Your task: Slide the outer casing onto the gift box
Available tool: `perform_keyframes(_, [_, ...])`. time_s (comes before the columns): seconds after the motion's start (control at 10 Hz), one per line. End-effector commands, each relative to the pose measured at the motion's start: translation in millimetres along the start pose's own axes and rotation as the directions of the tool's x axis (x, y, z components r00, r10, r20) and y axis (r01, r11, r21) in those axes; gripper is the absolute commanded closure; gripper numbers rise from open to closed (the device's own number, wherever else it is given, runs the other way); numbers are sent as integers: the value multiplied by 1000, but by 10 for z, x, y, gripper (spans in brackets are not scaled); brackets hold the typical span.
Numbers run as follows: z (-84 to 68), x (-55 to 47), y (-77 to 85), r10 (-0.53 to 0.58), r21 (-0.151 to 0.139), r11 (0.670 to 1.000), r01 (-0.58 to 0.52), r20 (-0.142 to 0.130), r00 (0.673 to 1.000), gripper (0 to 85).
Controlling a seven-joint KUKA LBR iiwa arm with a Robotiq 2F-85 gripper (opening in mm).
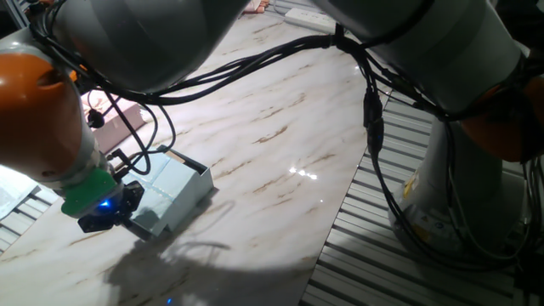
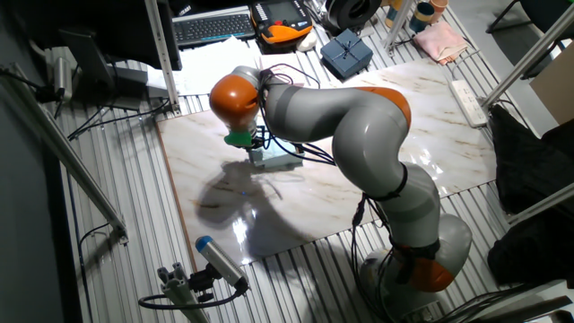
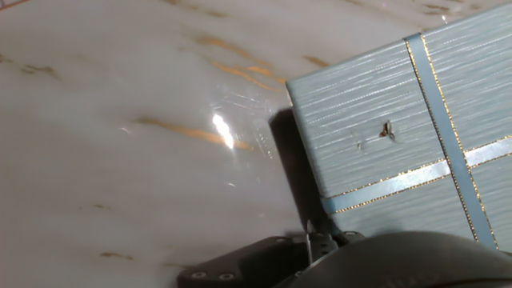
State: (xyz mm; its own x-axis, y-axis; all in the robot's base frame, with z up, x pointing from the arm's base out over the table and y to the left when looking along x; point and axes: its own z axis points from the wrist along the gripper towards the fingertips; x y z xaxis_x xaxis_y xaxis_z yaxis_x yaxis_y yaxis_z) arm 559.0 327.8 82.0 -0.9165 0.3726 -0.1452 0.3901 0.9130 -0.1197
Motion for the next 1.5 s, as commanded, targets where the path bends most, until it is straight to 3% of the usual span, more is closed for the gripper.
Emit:
perform_keyframes(0.0, [6, -6, -6, -4, 2, 1000, 4, 1, 1000, 850])
perform_keyframes(0.5, [-30, -48, -58, -30, 3, 1000, 30, -10, 999, 850])
perform_keyframes(0.6, [-18, -73, -88, -37, -18, 999, 37, -15, 999, 850])
perform_keyframes(1.0, [-113, -96, -72, -19, -37, 999, 18, -43, 999, 850])
perform_keyframes(1.2, [-67, -33, -7, 13, -11, 1000, -13, -19, 1000, 850])
perform_keyframes(1.4, [-20, -24, -5, 18, -4, 1000, -18, -3, 1000, 850])
